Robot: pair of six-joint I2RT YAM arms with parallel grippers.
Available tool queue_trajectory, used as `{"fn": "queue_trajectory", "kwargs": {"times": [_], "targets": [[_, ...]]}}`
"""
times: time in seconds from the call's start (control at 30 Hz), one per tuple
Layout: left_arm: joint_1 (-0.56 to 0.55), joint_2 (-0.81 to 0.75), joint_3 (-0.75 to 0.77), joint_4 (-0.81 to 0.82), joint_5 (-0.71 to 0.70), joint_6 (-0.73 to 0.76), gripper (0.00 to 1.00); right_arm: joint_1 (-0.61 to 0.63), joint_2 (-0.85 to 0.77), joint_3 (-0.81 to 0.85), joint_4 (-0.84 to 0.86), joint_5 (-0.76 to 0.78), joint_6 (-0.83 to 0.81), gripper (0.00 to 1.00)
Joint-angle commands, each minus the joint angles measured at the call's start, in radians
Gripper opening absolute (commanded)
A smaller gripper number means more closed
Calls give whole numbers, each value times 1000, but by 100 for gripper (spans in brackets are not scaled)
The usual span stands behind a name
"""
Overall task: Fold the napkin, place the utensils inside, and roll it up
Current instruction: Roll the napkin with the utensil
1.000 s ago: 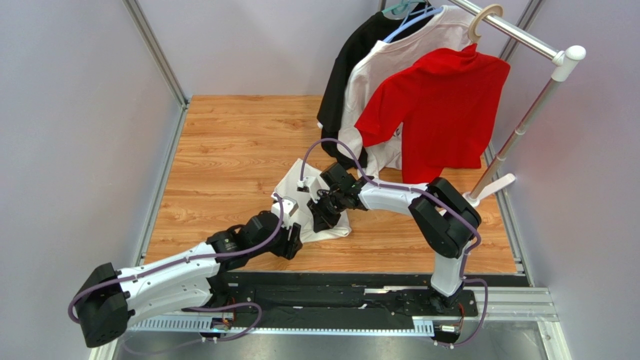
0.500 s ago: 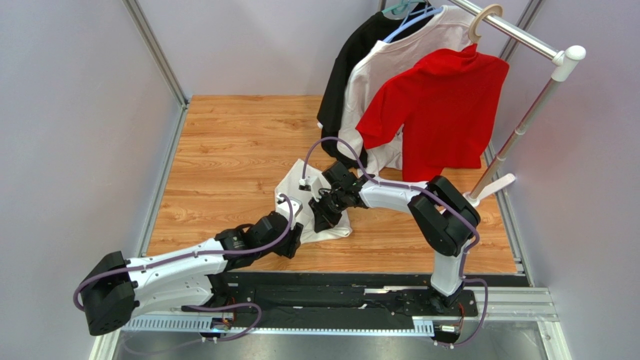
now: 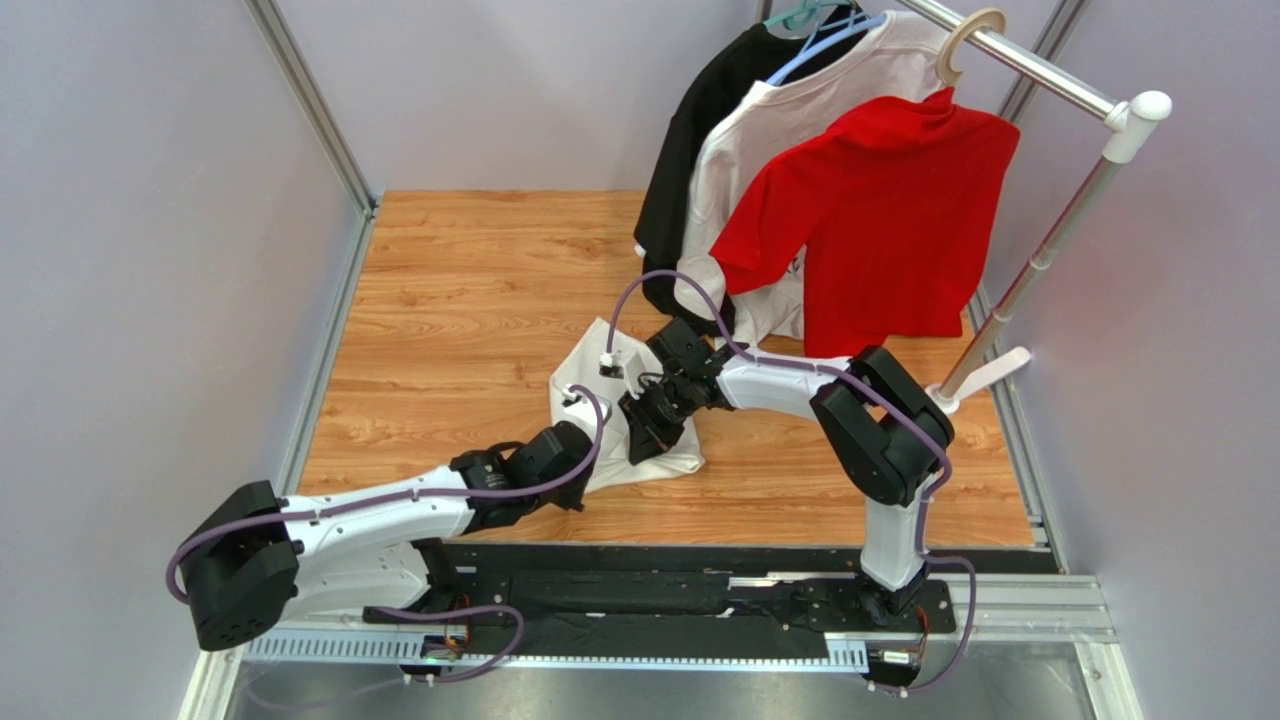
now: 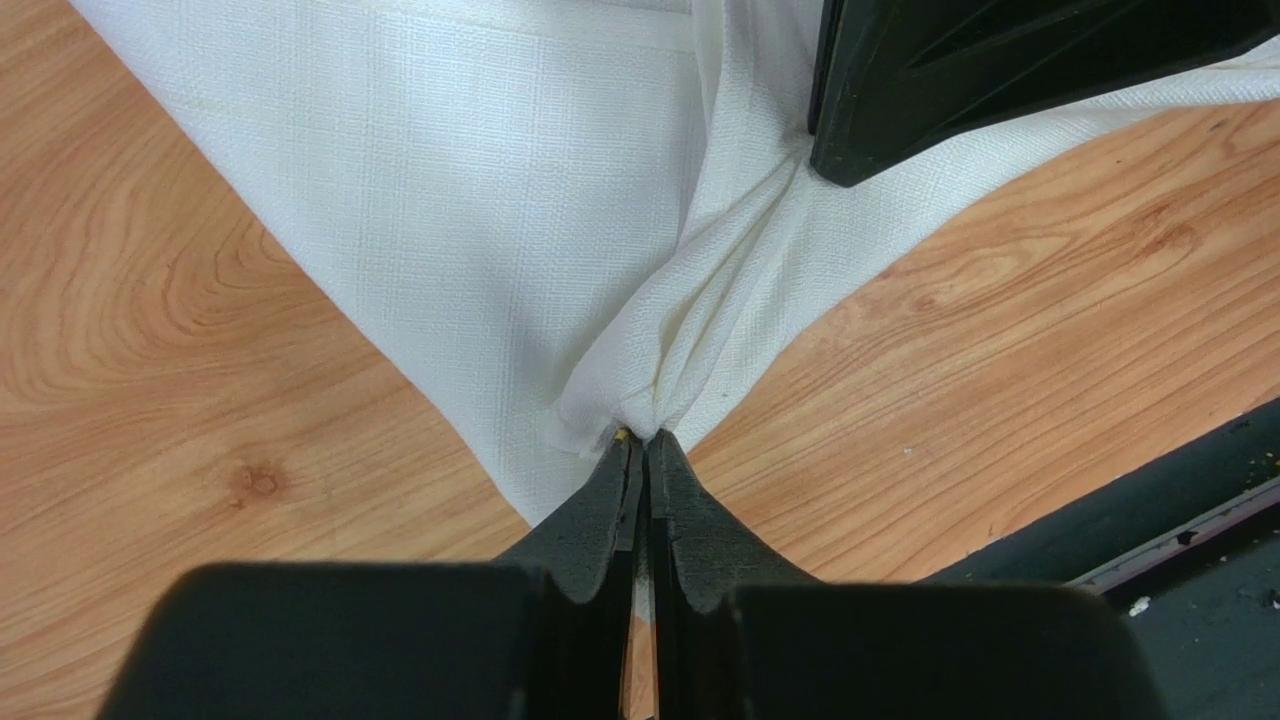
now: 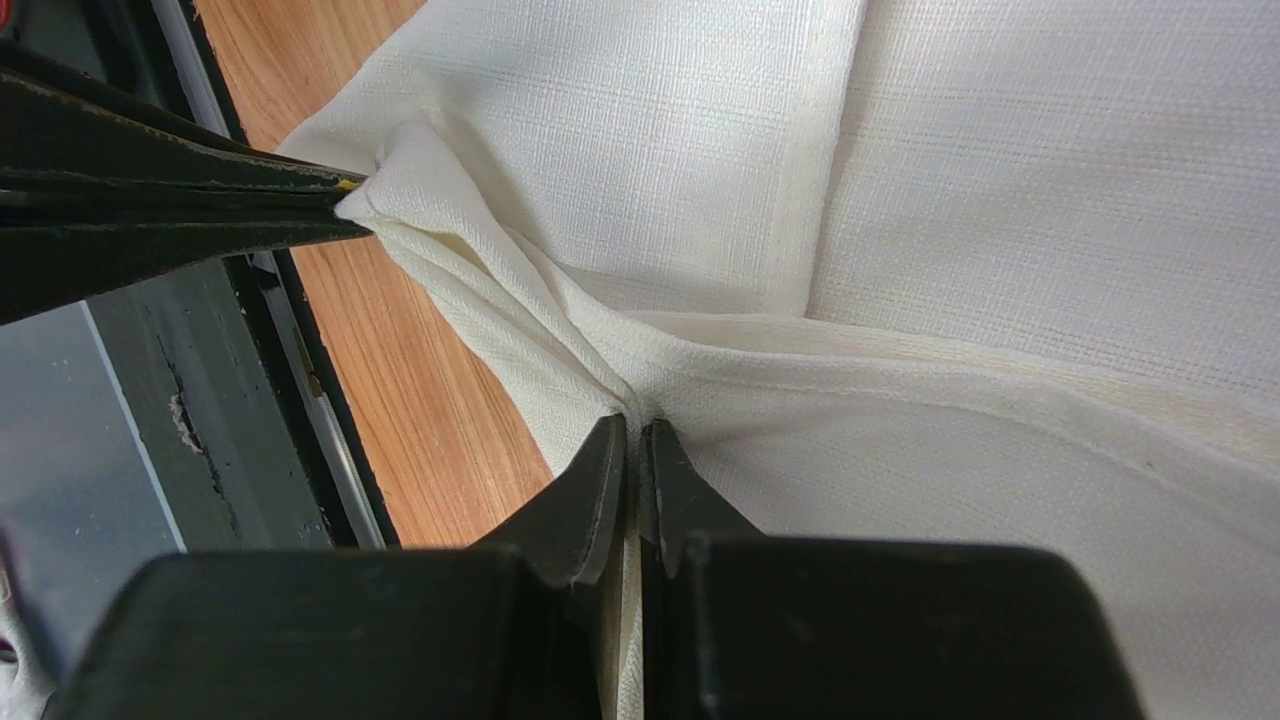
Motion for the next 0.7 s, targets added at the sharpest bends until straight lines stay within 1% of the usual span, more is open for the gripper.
{"fn": "queue_trajectory", "kwargs": {"times": [0.0,0.07,0.1,0.13,0.23,0.37,0.47,0.67], "targets": [[32,9,44,-15,19,-18,7,4,76,-21,-119,71,-23,0],[71,17,37,0,78,-17,7,3,85,-20,-121,68,-25,0],[98,18,26,8,136,-14,7,3,87,-19,-121,68,-25,0],[136,20,23,20,161,-12,7,0,90,-18,-126,65,-25,0],[181,33,23,32,236,1,7,1,96,-16,-126,60,-25,0],[252,102,44,29,352,11,7,1,102,-9,-130,54,-25,0],[284,154,70,6,383,3,7,1,104,-10,-133,54,-27,0],[331,217,109,-72,396,-32,6,1,107,-9,-136,49,-25,0]]}}
